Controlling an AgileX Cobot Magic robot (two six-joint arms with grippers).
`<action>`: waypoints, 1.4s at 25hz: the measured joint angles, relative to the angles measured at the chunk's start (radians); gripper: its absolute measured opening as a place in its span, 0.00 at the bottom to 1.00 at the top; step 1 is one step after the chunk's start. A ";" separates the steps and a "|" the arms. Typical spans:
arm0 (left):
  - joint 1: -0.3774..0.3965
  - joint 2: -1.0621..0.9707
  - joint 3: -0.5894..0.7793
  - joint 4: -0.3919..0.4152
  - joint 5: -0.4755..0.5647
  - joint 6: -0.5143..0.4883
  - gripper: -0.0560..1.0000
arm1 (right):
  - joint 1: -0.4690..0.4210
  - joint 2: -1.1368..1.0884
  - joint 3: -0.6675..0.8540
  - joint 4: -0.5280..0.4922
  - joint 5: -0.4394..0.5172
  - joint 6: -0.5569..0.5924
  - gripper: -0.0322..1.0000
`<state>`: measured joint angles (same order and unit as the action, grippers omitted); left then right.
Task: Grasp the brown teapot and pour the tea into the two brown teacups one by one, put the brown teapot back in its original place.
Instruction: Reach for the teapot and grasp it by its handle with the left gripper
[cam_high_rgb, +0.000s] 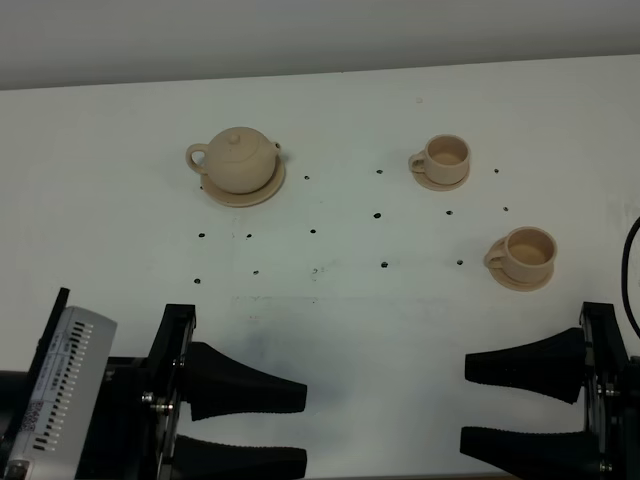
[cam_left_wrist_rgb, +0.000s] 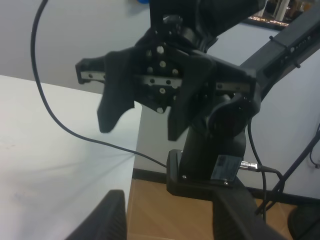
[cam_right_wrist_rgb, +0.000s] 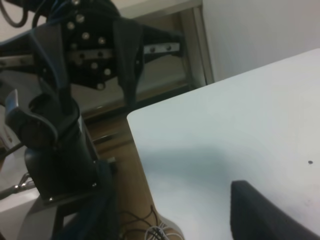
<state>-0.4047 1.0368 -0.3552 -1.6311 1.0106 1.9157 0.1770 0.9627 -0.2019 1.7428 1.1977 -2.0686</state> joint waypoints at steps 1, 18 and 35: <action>0.000 0.000 0.000 -0.001 0.000 0.000 0.46 | 0.000 0.000 -0.001 -0.001 -0.005 0.002 0.49; 0.000 0.000 0.000 -0.001 0.000 0.000 0.46 | 0.000 0.000 -0.002 -0.029 -0.018 0.036 0.49; 0.000 0.000 -0.181 0.077 -0.068 -0.321 0.46 | 0.000 0.000 -0.017 -0.039 -0.035 0.154 0.49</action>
<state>-0.4047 1.0368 -0.5364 -1.5543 0.9426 1.5948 0.1770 0.9627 -0.2184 1.7035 1.1624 -1.9142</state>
